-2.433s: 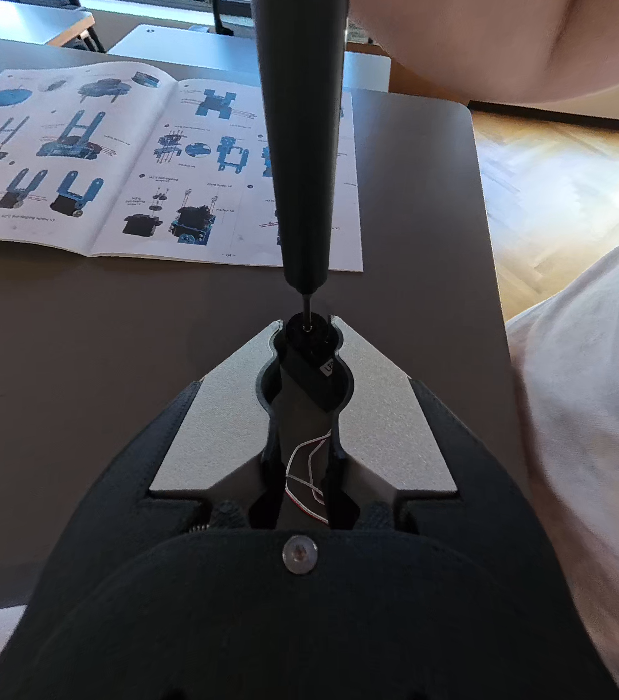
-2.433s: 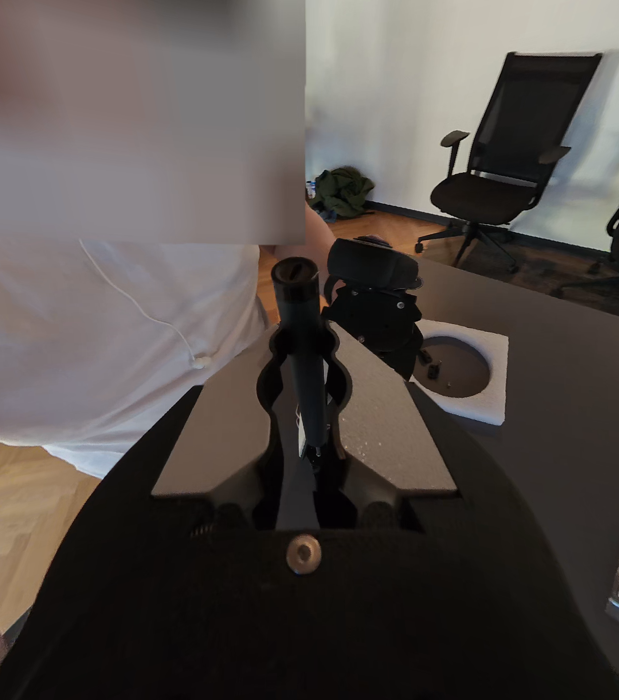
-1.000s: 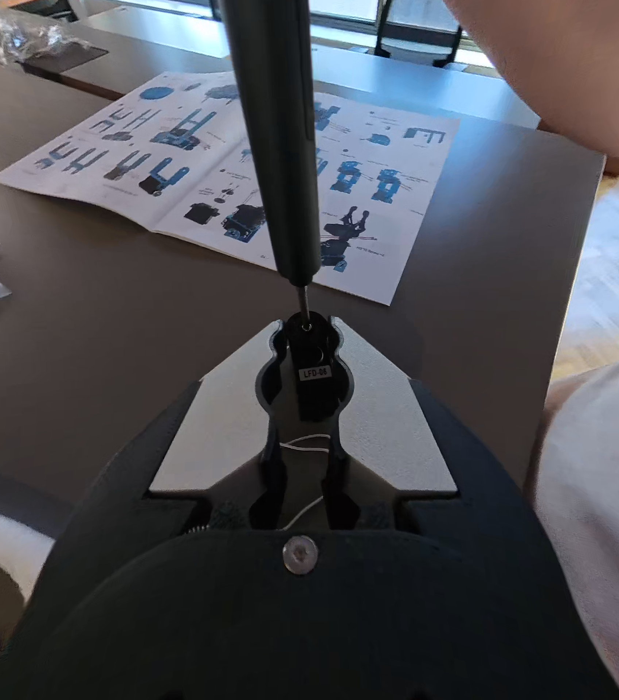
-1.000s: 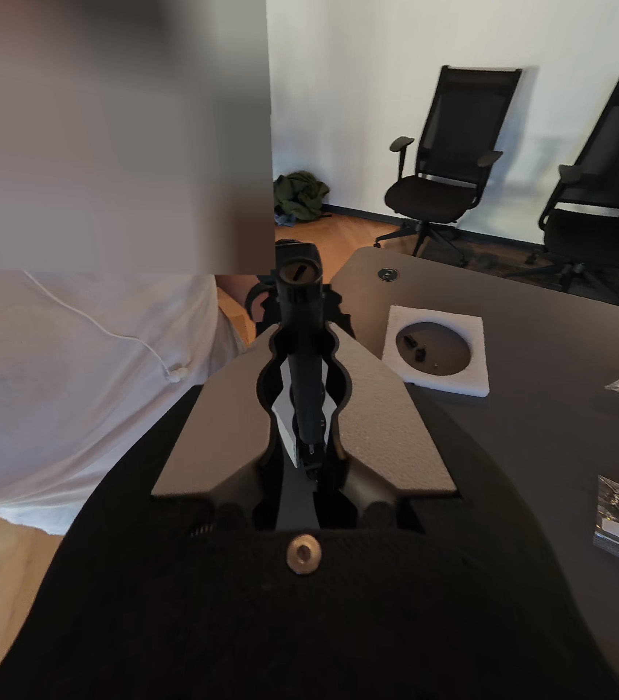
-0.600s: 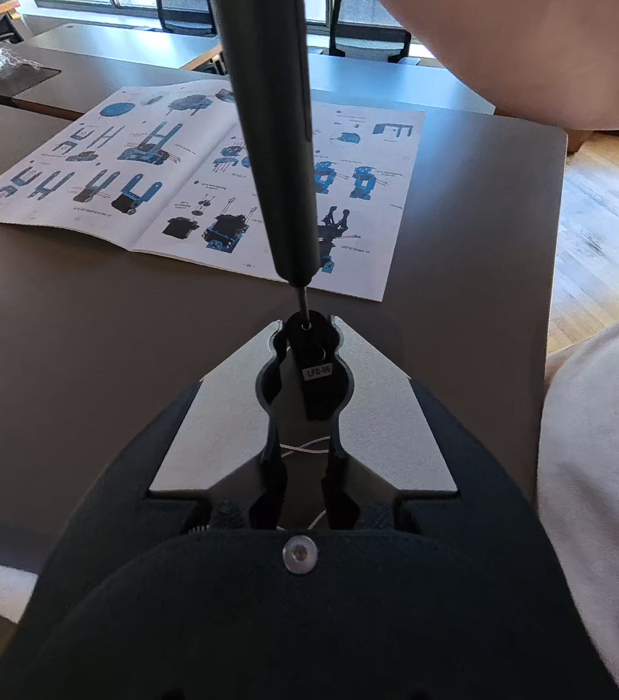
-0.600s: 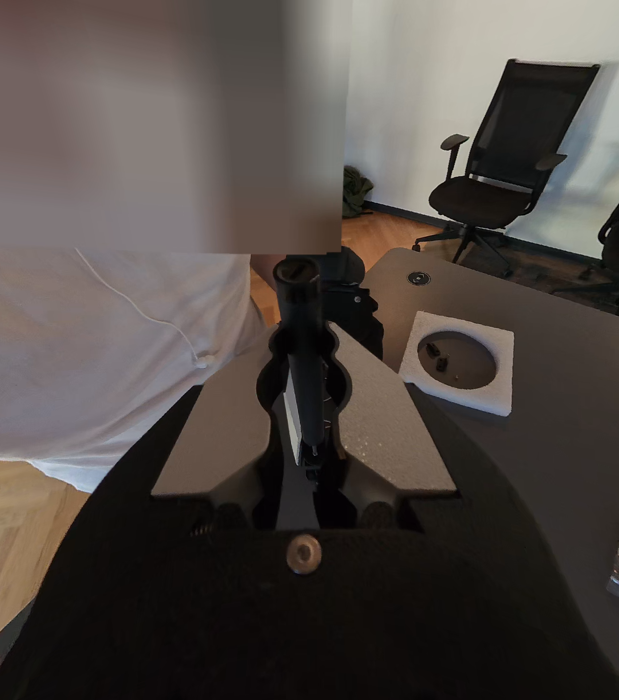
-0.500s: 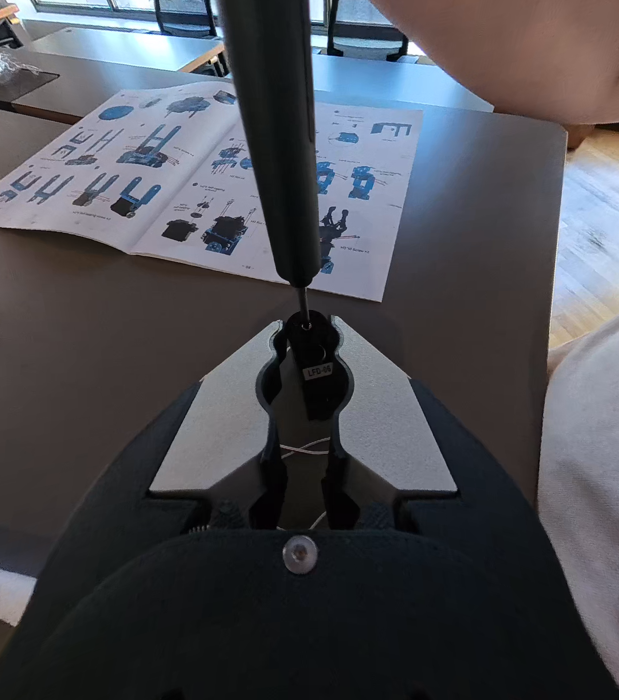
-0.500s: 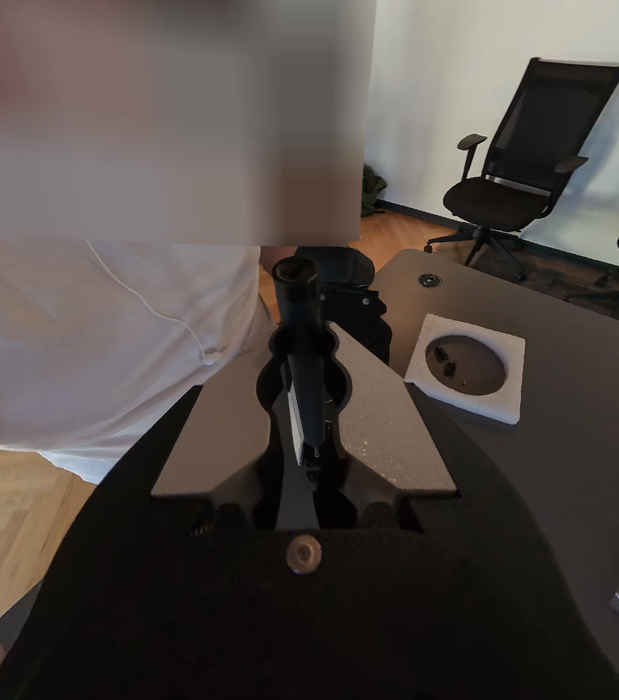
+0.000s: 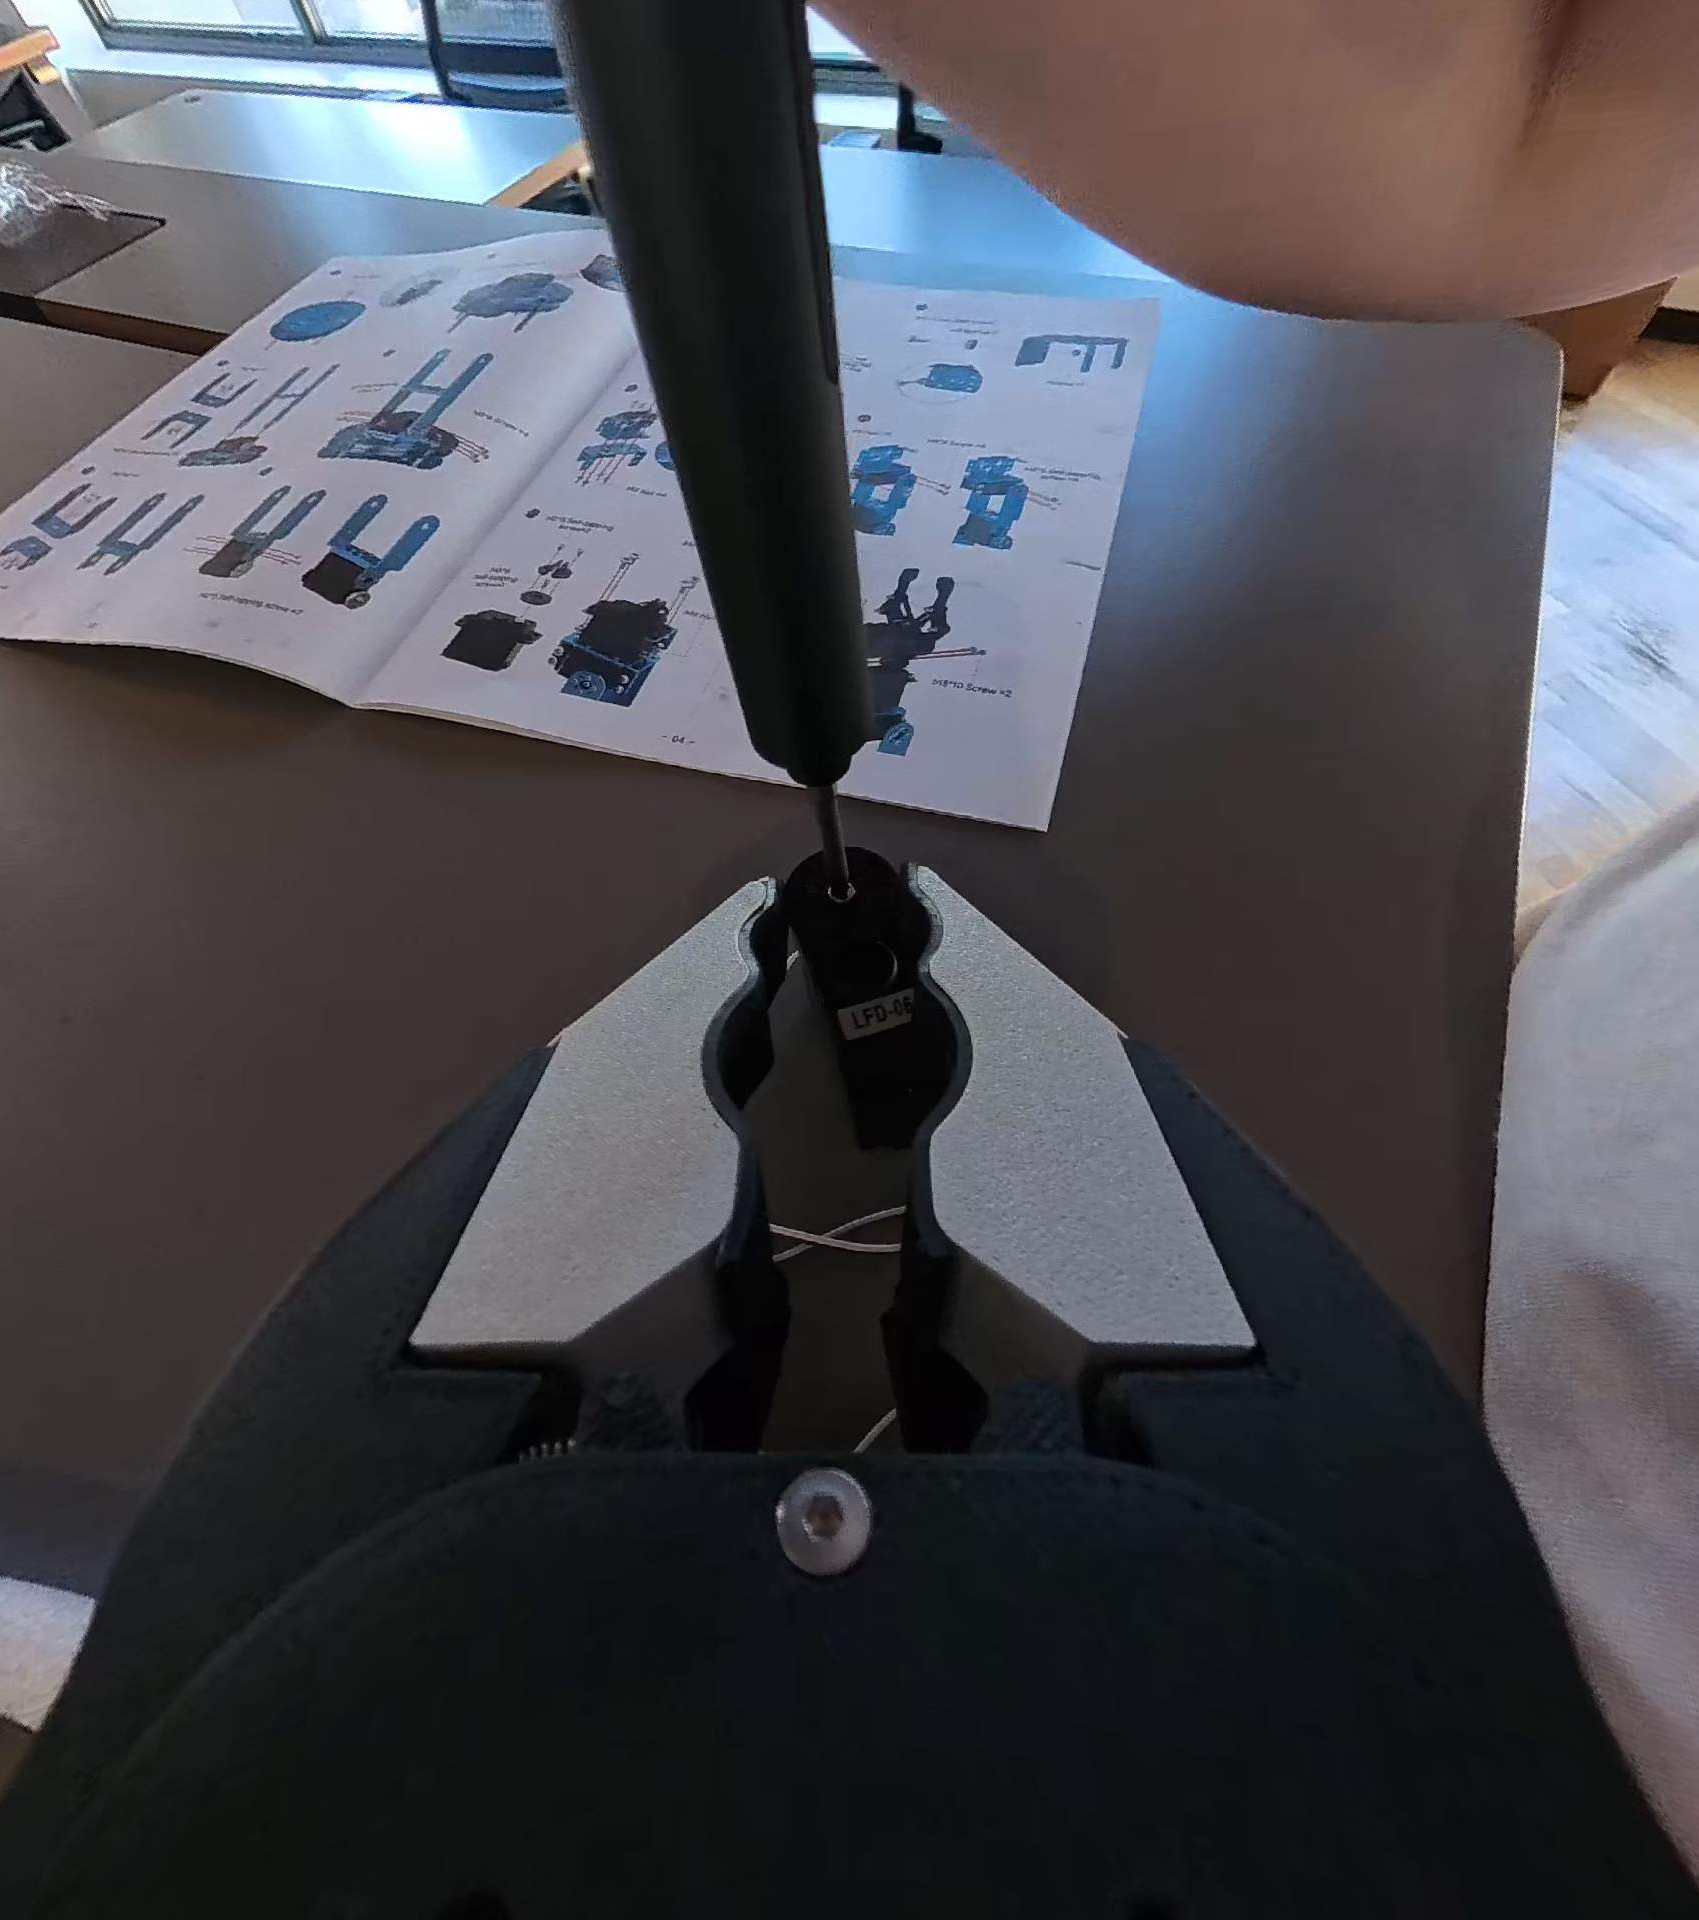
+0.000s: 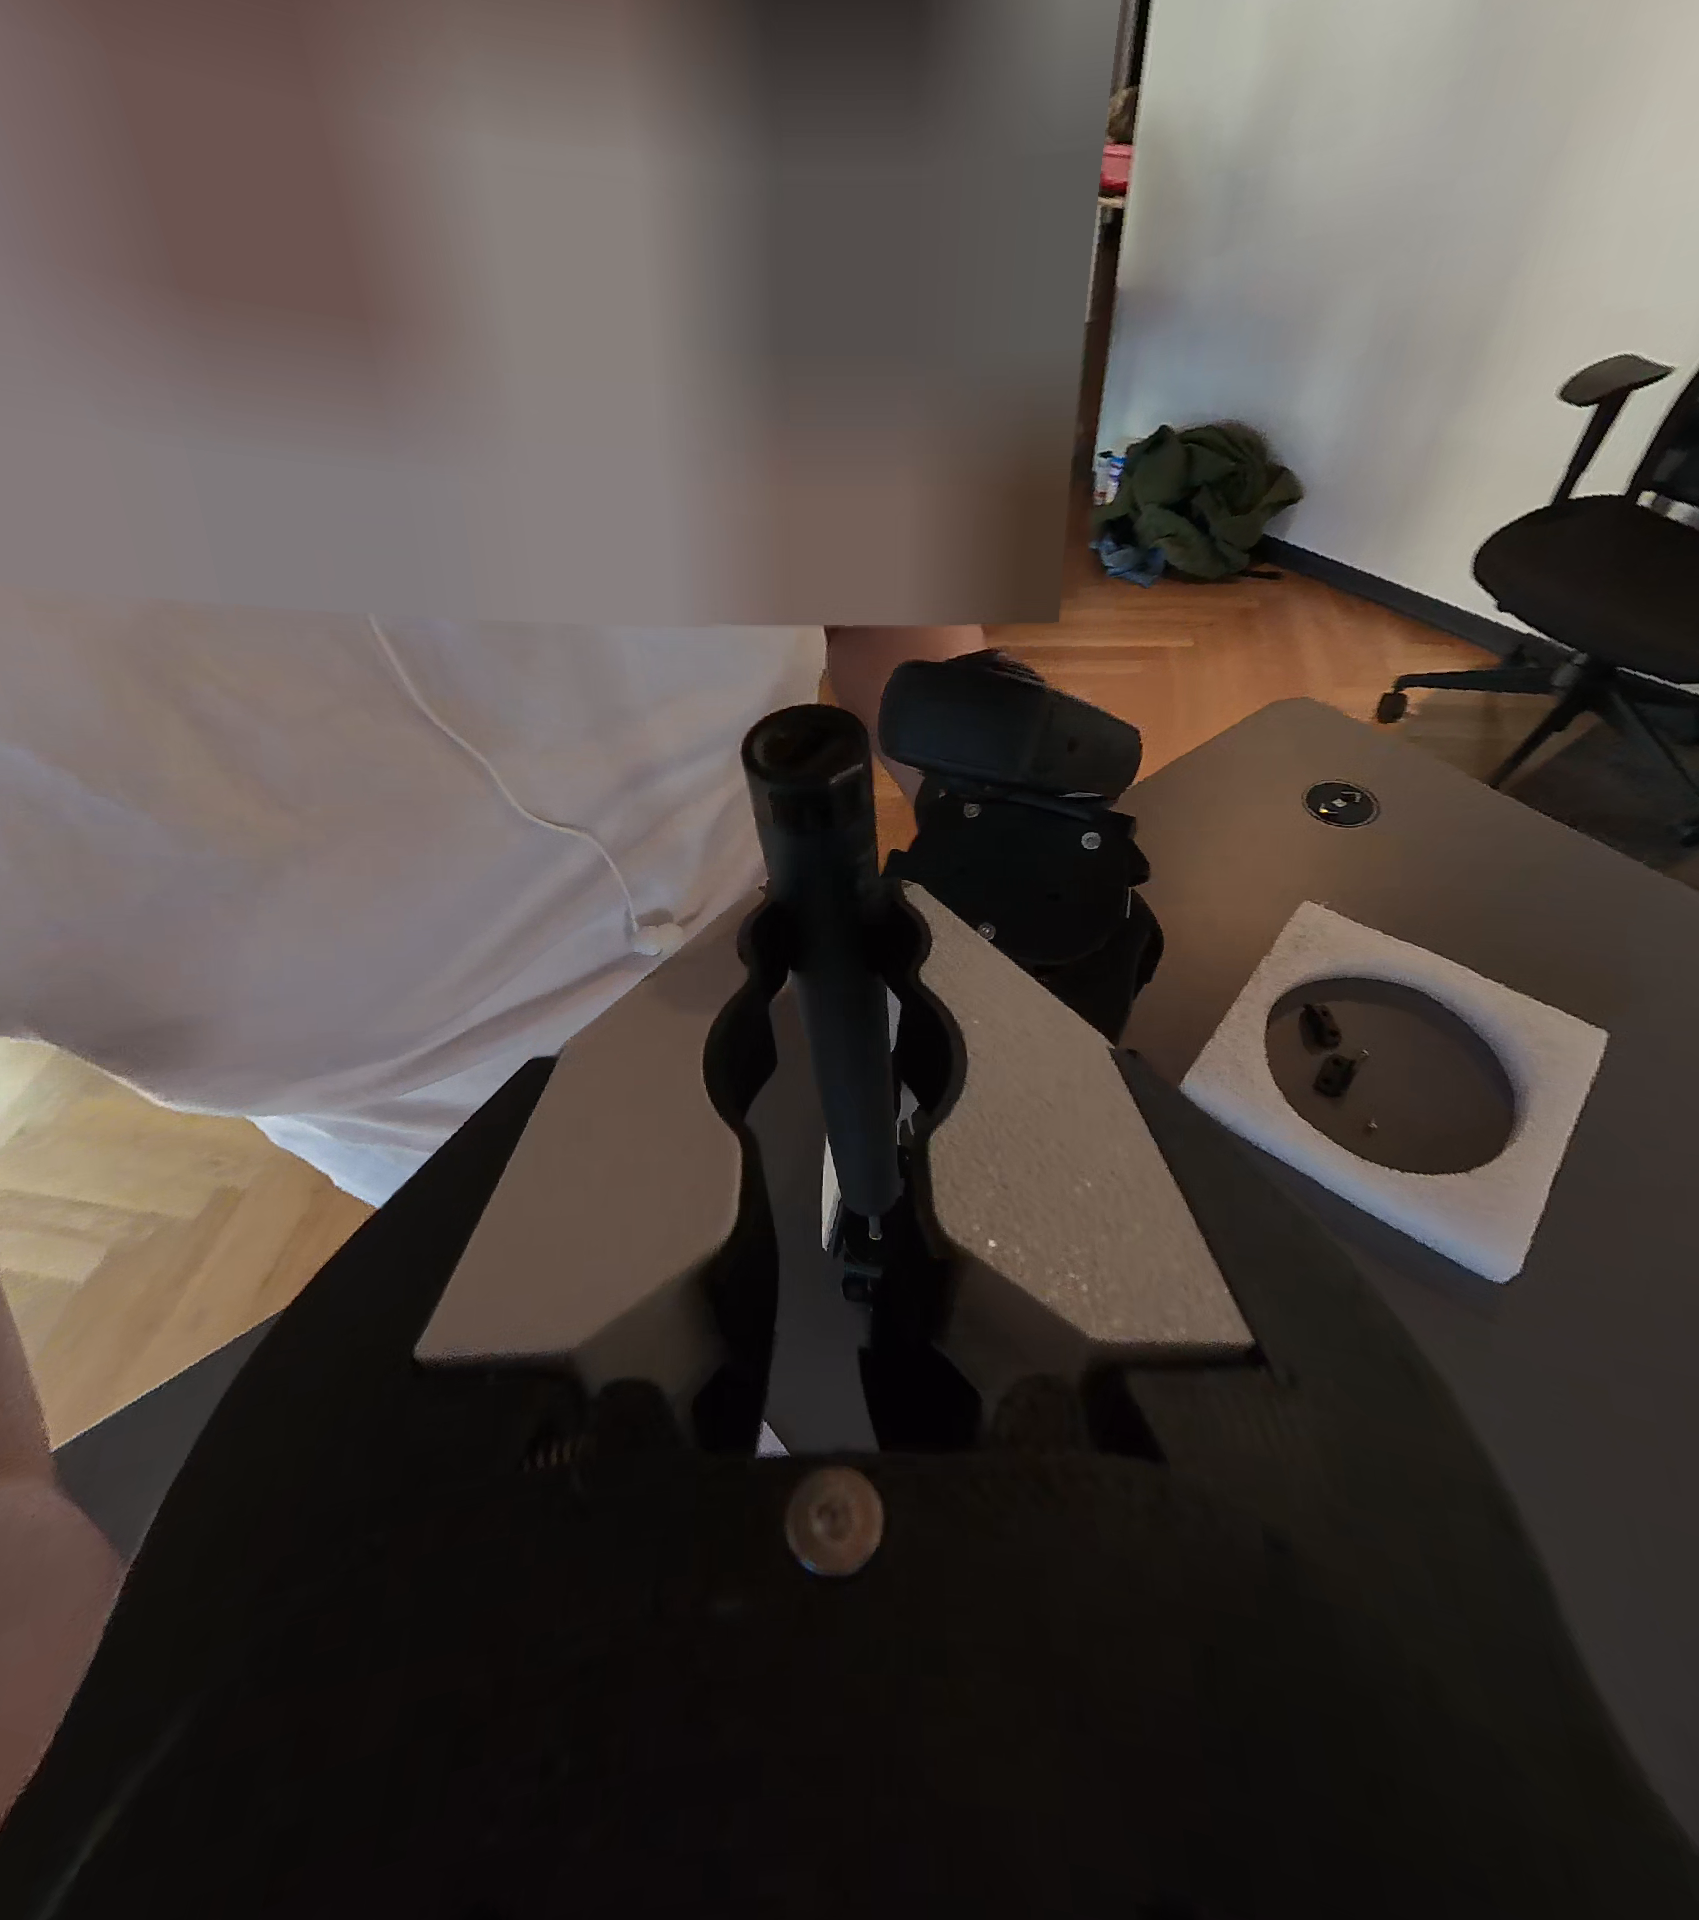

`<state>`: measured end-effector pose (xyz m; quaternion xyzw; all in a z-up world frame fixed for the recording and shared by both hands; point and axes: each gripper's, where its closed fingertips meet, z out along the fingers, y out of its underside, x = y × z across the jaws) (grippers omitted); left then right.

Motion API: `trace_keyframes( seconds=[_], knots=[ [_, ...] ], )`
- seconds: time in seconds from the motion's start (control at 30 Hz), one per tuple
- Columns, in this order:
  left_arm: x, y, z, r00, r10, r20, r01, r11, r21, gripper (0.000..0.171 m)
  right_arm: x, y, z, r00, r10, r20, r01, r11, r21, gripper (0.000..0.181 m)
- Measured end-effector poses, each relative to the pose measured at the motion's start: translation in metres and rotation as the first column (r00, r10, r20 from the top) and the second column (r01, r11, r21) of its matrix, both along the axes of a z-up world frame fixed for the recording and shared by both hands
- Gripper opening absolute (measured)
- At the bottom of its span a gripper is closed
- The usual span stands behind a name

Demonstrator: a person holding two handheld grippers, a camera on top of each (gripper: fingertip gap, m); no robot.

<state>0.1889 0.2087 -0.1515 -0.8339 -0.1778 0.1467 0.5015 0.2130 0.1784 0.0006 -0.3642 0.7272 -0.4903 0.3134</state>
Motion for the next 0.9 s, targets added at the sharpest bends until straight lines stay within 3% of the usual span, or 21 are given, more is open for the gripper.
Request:
trace_keyframes(
  seconds=[0.17,0.37,0.43,0.53,0.67,0.8,0.9],
  knots=[
    [0.000,0.000,0.000,1.000,0.001,-0.003,-0.001,1.000,-0.001,0.020,0.000,-0.001,0.000,0.996,0.083,0.013,-0.083,0.997,0.006,0.016],
    [0.002,-0.001,0.001,1.000,0.000,0.007,0.000,1.000,0.006,0.023,0.001,0.000,0.000,0.999,0.047,-0.004,-0.047,0.999,0.002,0.016],
    [0.004,0.000,0.009,1.000,-0.007,0.007,0.007,0.999,0.047,0.041,0.000,0.001,-0.001,0.999,0.016,-0.032,-0.016,1.000,0.014,0.017],
    [0.007,0.003,0.034,0.999,-0.034,-0.008,0.034,0.989,0.144,0.042,-0.002,0.001,-0.002,0.998,-0.019,-0.063,0.022,0.999,0.035,0.017],
    [-0.001,0.009,0.050,0.998,-0.054,-0.036,0.059,0.982,0.177,0.021,-0.003,0.000,-0.003,0.993,-0.067,-0.098,0.073,0.996,0.057,0.016],
    [-0.006,0.013,0.049,0.998,-0.058,-0.022,0.061,0.980,0.191,0.016,-0.005,-0.005,-0.005,0.974,-0.172,-0.147,0.183,0.981,0.066,0.016],
    [-0.008,0.011,0.048,0.998,-0.045,-0.038,0.051,0.984,0.172,0.016,-0.013,-0.014,-0.003,0.915,-0.384,-0.126,0.391,0.920,0.030,0.025]
  ],
)
